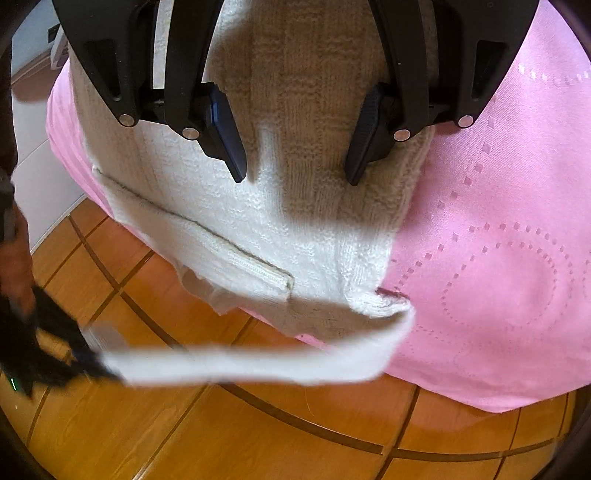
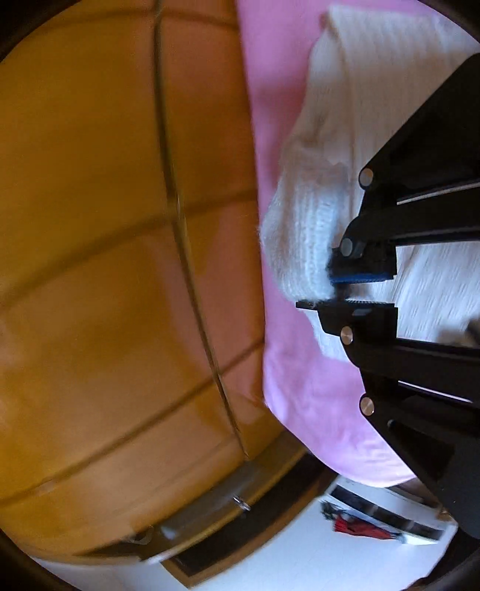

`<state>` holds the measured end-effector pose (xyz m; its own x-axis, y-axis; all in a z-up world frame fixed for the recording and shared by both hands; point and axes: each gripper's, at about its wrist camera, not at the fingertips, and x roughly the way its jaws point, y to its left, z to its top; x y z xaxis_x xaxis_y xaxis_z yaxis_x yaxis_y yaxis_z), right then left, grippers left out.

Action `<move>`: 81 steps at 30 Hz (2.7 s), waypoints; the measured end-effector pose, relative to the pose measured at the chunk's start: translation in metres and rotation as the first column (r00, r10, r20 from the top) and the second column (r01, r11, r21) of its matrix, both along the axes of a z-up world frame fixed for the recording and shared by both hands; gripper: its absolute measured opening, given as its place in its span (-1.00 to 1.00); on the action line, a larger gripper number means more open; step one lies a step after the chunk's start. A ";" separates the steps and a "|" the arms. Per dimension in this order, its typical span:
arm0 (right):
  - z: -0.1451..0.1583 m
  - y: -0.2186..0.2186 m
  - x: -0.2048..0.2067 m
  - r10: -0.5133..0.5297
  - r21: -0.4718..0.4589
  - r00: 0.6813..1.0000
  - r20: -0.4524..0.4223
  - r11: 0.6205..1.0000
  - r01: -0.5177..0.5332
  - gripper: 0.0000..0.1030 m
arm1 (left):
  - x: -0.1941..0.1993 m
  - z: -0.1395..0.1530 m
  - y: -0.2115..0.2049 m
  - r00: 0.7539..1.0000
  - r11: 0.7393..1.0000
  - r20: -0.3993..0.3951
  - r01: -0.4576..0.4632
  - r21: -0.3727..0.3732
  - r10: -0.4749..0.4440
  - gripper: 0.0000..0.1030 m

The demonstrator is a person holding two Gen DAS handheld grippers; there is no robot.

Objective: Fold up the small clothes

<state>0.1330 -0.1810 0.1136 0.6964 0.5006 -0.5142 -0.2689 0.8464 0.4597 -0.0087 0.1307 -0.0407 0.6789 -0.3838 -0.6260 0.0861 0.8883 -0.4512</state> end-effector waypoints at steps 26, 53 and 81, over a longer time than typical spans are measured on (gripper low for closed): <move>-0.139 -0.184 -0.043 -0.317 0.287 0.880 -0.354 0.859 0.425 -0.05 | 0.097 0.030 -0.024 0.997 0.995 -0.078 -0.033 -0.099 0.025 0.42; -0.088 -0.129 -0.069 -0.350 -0.061 0.936 -0.042 0.936 0.347 0.47 | 0.142 0.038 0.066 0.972 0.980 -0.193 -0.161 -0.114 0.137 0.32; -0.144 -0.055 -0.033 -0.248 -0.377 0.966 -0.069 0.903 0.204 0.83 | 0.153 0.043 -0.021 0.982 0.937 -0.042 -0.162 0.309 0.183 0.11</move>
<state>0.1000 -0.2358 -0.0308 0.6952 0.0994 -0.7119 -0.0152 0.9922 0.1237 0.1439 0.1099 0.0024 0.6688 -0.0496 -0.7418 -0.1021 0.9822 -0.1578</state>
